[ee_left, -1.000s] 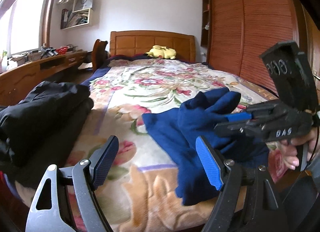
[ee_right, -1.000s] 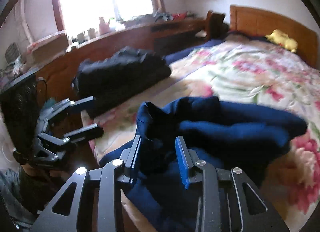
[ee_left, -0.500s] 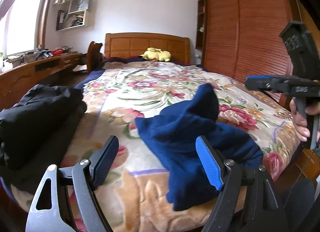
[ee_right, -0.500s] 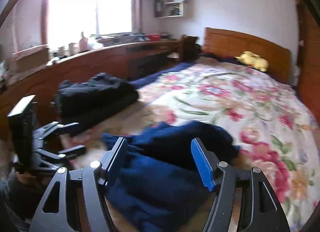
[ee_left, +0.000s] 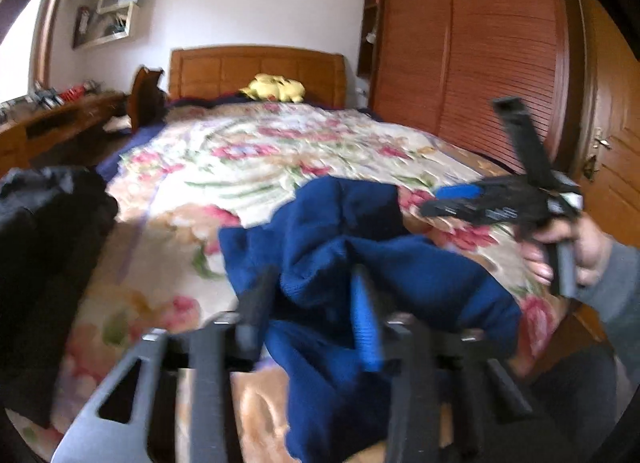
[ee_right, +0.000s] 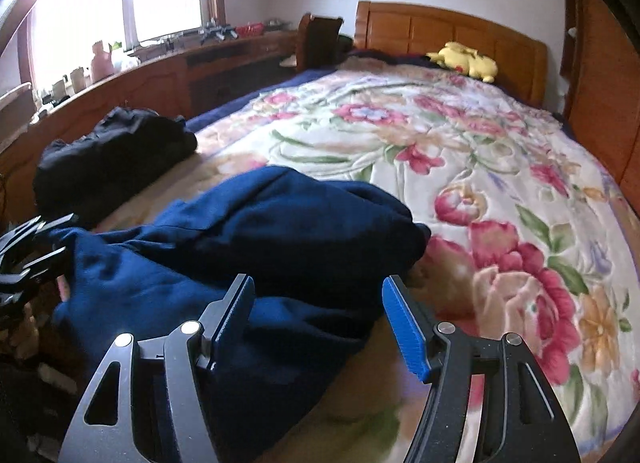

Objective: Fold large clothes
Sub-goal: 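Grasp the folded navy bundle with the left gripper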

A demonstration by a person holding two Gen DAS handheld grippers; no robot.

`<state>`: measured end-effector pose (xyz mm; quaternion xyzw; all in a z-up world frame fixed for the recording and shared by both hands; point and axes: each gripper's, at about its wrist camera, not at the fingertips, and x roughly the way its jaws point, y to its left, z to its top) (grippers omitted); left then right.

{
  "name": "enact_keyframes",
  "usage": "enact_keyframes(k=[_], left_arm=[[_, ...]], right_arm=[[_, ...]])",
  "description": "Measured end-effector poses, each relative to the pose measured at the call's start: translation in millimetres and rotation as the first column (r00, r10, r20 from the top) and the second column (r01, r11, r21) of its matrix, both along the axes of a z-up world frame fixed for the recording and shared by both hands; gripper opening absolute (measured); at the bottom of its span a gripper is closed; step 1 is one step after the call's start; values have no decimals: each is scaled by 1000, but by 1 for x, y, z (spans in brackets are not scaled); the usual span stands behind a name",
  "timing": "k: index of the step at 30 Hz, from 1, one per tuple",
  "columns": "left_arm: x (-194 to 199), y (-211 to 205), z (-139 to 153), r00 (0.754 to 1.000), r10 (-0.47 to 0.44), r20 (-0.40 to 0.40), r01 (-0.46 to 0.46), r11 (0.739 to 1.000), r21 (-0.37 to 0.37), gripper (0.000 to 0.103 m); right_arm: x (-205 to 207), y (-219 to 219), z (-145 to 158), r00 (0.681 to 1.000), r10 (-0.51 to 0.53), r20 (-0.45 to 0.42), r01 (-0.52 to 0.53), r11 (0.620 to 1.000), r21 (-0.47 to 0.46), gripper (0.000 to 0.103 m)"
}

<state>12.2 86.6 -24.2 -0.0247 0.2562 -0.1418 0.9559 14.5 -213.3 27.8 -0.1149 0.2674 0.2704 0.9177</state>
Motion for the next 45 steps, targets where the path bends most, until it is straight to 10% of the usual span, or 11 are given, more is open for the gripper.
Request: enact_keyframes(k=[19, 22, 28, 32, 37, 45], left_arm=[[-47, 7, -30, 995, 77, -65, -74, 996, 53, 14], [-46, 7, -31, 994, 79, -72, -75, 996, 54, 14], [-47, 8, -30, 992, 105, -68, -101, 993, 57, 20], [-57, 10, -27, 987, 153, -54, -148, 985, 82, 46], [-64, 14, -29, 983, 164, -81, -158, 984, 84, 46], [-72, 20, -40, 976, 179, -126, -170, 982, 80, 46]], right_arm=[[133, 29, -17, 964, 28, -264, 12, 989, 149, 72], [139, 41, -6, 977, 52, -208, -31, 994, 103, 7], [125, 54, 22, 997, 30, -69, -26, 998, 56, 4], [123, 59, 1, 996, -26, -84, 24, 999, -22, 20], [131, 51, -17, 987, -54, -149, 54, 999, 0, 66], [147, 49, -30, 972, -64, -228, 84, 993, 80, 76]])
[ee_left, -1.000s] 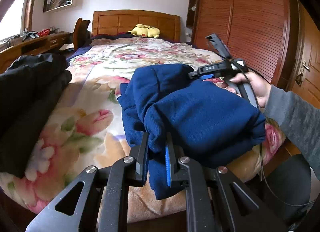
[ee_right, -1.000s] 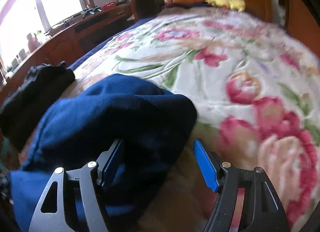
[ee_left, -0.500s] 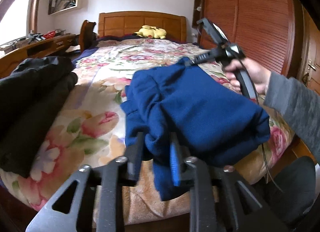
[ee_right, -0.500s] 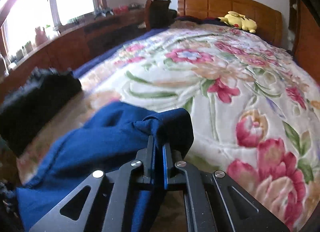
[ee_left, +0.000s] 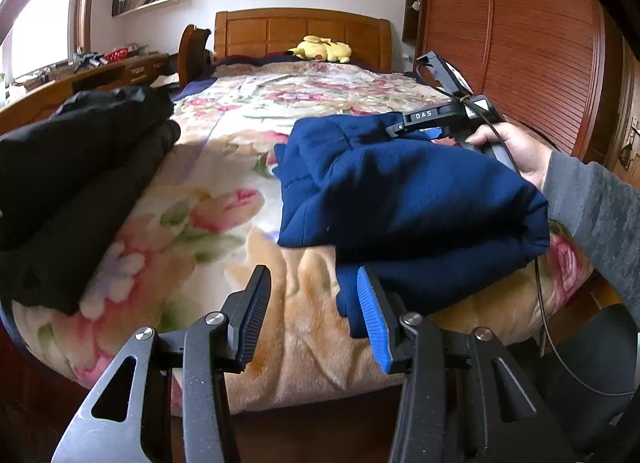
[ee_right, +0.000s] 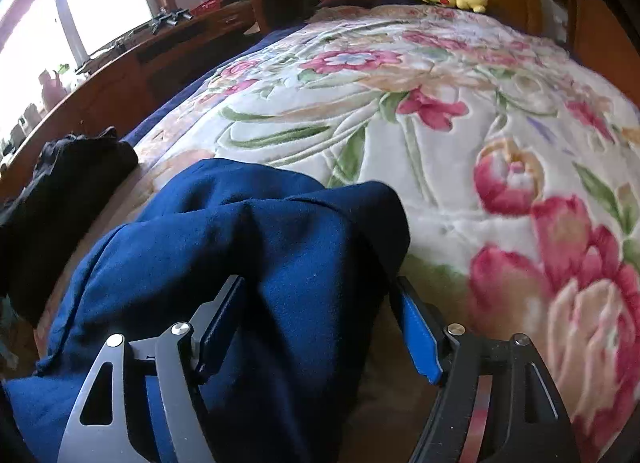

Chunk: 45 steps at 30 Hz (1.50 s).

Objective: Fold large clothes
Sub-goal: 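Grasp the folded navy bundle with the left gripper, then lift the bundle with the left gripper and place it on the black stack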

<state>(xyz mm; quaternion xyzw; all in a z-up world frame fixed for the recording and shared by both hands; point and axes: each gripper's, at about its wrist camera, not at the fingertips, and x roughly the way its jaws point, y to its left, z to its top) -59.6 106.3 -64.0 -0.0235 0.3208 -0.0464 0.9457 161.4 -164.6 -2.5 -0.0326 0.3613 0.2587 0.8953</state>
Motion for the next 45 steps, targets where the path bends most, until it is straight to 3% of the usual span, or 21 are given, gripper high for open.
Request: enact_keyframes(k=[8, 15, 16, 18, 20, 23, 30, 35, 45], left_arm=[[-2, -5, -3, 999, -35, -14, 35, 999, -33, 46], [1, -10, -16, 996, -79, -37, 76, 994, -83, 46], [2, -9, -16, 995, -92, -31, 89, 991, -99, 44], [4, -9, -17, 992, -123, -33, 118, 985, -129, 28], [7, -7, -18, 986, -164, -32, 156, 970, -189, 16], [7, -3, -13, 985, -173, -1, 169, 964, -204, 12], [0, 14, 13, 987, -128, 98, 143, 976, -165, 10], [-4, 49, 39, 982, -68, 175, 94, 985, -145, 10], [-7, 145, 122, 941, 71, 330, -64, 997, -31, 10]], right_arm=[[6, -12, -11, 998, -11, -63, 16, 997, 79, 84], [13, -10, -20, 993, 26, -117, -10, 991, 133, 84], [15, -8, -21, 991, 42, -128, -23, 990, 140, 81], [15, -6, -22, 987, 78, -143, -55, 986, 156, 65], [12, -4, -18, 986, 102, -128, -82, 984, 156, 35], [0, -5, -3, 993, 99, -67, -91, 989, 116, 20], [-46, 8, 51, 989, 72, 130, -82, 994, 72, 19], [-69, 25, 78, 971, 78, 227, -90, 995, 41, 18], [-96, 101, 157, 902, 165, 399, -180, 984, 1, 18]])
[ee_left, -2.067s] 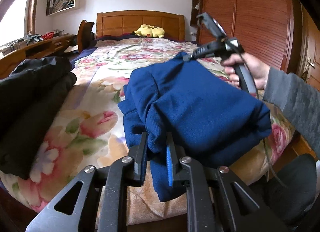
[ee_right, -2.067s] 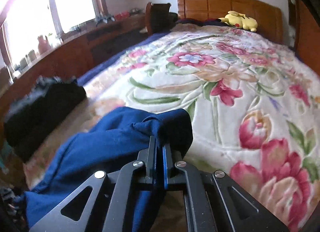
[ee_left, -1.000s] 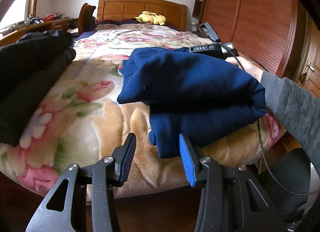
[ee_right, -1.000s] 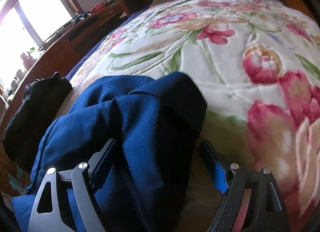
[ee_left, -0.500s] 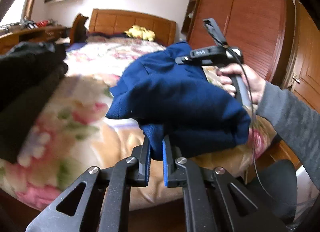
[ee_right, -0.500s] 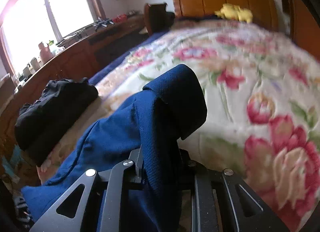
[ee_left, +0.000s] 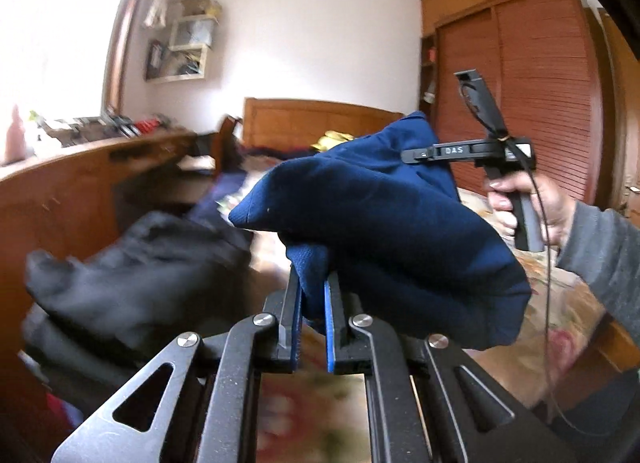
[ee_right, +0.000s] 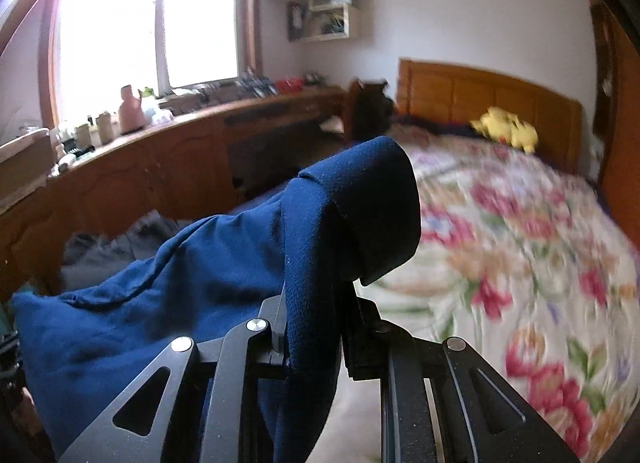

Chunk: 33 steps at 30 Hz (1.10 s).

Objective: Fold large clothes
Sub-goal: 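Lift the bundle with the left gripper and place it on the black stack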

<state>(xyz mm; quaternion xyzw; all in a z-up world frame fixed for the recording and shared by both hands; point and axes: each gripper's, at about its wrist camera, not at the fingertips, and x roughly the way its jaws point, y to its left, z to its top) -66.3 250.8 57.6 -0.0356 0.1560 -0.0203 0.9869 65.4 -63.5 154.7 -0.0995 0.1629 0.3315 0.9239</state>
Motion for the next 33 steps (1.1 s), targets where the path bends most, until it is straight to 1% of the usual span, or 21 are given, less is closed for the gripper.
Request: enact_keyframes(k=[3, 4, 5, 6, 8, 9, 11, 14, 15, 17, 19, 21, 22, 23, 24, 25, 26, 28, 31, 32, 33], left_arm=[[1, 32, 19, 996, 87, 15, -87, 995, 42, 10], [1, 47, 25, 991, 134, 16, -135, 989, 62, 10], [0, 55, 28, 987, 159, 18, -160, 985, 67, 9], [-2, 67, 31, 981, 194, 18, -195, 978, 71, 10], [-2, 96, 34, 959, 285, 2, -284, 954, 95, 9], [-1, 105, 33, 950, 312, -6, -310, 945, 100, 10], [-1, 133, 27, 925, 378, -36, -374, 923, 90, 9], [3, 167, 9, 886, 454, -100, -446, 890, 92, 9], [5, 179, 0, 876, 466, -124, -460, 884, 80, 9], [7, 186, -10, 868, 475, -146, -471, 880, 63, 9], [10, 188, -20, 855, 496, -154, -489, 868, 82, 9], [18, 191, -27, 843, 511, -168, -504, 860, 85, 9], [18, 192, -31, 840, 514, -173, -507, 857, 85, 9], [19, 195, -38, 834, 520, -185, -513, 854, 88, 9], [20, 198, -45, 829, 524, -196, -516, 851, 93, 9], [16, 200, -51, 826, 525, -203, -518, 851, 93, 9], [15, 198, -55, 825, 524, -211, -518, 851, 88, 9], [8, 196, -60, 825, 521, -218, -516, 853, 85, 9], [2, 185, -55, 825, 529, -201, -521, 848, 92, 11], [1, 184, -54, 824, 530, -198, -523, 847, 92, 12], [2, 182, -52, 825, 532, -193, -524, 847, 93, 14]], right_arm=[[2, 41, 21, 999, 38, 30, -38, 999, -2, 18], [4, 57, 27, 998, 52, 35, -52, 999, -1, 18], [6, 73, 32, 997, 66, 37, -66, 998, 8, 18], [9, 87, 35, 997, 75, 35, -76, 997, 17, 18], [12, 120, 37, 994, 99, 42, -100, 995, 19, 18], [15, 136, 36, 993, 108, 45, -109, 994, 15, 18], [20, 162, 30, 990, 137, 25, -138, 990, 34, 18], [44, 193, 10, 985, 173, 3, -173, 985, 26, 19], [52, 201, 2, 983, 181, -11, -181, 983, 21, 19], [68, 221, -8, 984, 175, -35, -176, 984, -6, 19], [78, 230, -17, 984, 167, -67, -169, 985, -19, 20], [89, 241, -23, 982, 161, -99, -167, 984, -56, 23], [94, 244, -27, 981, 164, -108, -173, 982, -80, 28], [100, 245, -31, 978, 171, -116, -182, 979, -95, 39], [105, 245, -33, 976, 178, -128, -192, 976, -105, 47], [110, 244, -35, 972, 185, -143, -201, 974, -108, 62], [114, 239, -37, 973, 185, -140, -201, 974, -107, 68], [120, 224, -39, 978, 171, -119, -186, 974, -129, 69], [118, 203, -47, 980, 183, -71, -192, 969, -154, 69], [117, 192, -49, 982, 179, -51, -185, 971, -152, 69], [116, 183, -51, 983, 176, -50, -182, 972, -146, 69]])
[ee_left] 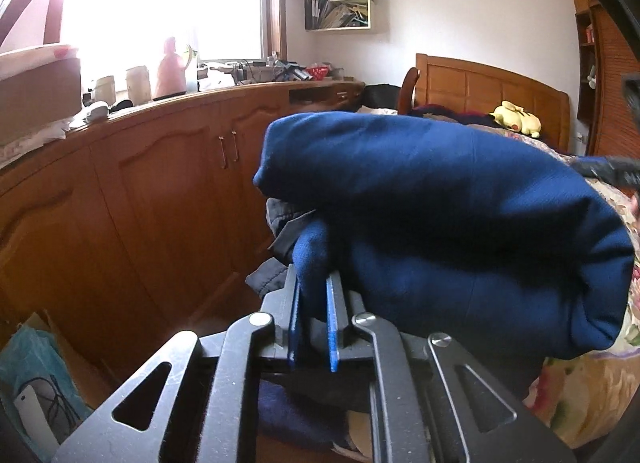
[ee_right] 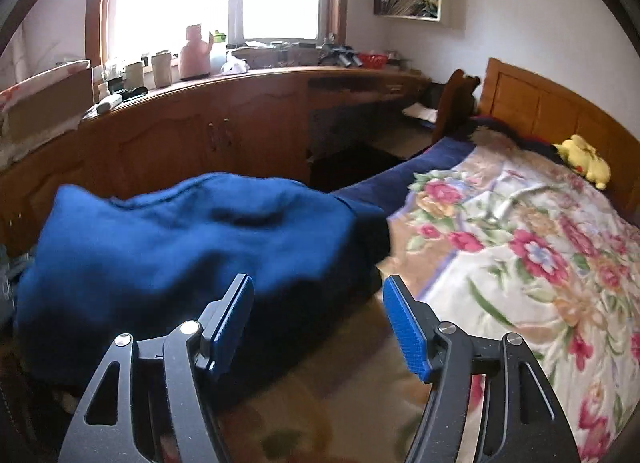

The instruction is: Fold large clothes

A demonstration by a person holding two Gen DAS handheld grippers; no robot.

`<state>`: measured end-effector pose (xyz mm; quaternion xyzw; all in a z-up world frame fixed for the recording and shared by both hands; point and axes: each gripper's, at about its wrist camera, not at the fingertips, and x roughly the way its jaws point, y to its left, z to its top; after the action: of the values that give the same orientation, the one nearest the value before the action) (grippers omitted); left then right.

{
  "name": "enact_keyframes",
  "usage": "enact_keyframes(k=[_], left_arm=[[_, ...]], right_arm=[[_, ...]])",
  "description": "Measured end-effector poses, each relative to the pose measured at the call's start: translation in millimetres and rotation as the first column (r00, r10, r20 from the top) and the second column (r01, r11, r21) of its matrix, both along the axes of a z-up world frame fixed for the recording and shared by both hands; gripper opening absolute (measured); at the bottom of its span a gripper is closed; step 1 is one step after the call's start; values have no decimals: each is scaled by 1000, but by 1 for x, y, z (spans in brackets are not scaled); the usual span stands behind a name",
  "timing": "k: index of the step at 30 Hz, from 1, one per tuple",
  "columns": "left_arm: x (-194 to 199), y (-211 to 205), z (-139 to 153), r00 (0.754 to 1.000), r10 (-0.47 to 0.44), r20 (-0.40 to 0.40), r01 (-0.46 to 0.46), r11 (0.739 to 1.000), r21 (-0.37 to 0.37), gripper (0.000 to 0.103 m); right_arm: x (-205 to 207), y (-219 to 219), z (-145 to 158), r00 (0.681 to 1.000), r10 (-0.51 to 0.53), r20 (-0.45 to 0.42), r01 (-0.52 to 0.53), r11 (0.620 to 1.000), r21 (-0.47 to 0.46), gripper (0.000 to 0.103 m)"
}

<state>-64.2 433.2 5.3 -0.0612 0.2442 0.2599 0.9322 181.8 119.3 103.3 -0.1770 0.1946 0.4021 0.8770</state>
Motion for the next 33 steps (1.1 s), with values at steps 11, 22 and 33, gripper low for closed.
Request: enact_keyframes(k=[11, 22, 33], left_arm=[[-34, -42, 31, 994, -51, 94, 44, 996, 79, 83], [-23, -132, 56, 959, -240, 149, 229, 969, 91, 96], [10, -226, 55, 919, -368, 139, 363, 930, 64, 96]], right_arm=[[-28, -75, -21, 995, -96, -17, 97, 994, 56, 69], [-99, -139, -25, 988, -154, 25, 150, 981, 123, 75], [-134, -202, -31, 965, -258, 51, 246, 954, 173, 77]])
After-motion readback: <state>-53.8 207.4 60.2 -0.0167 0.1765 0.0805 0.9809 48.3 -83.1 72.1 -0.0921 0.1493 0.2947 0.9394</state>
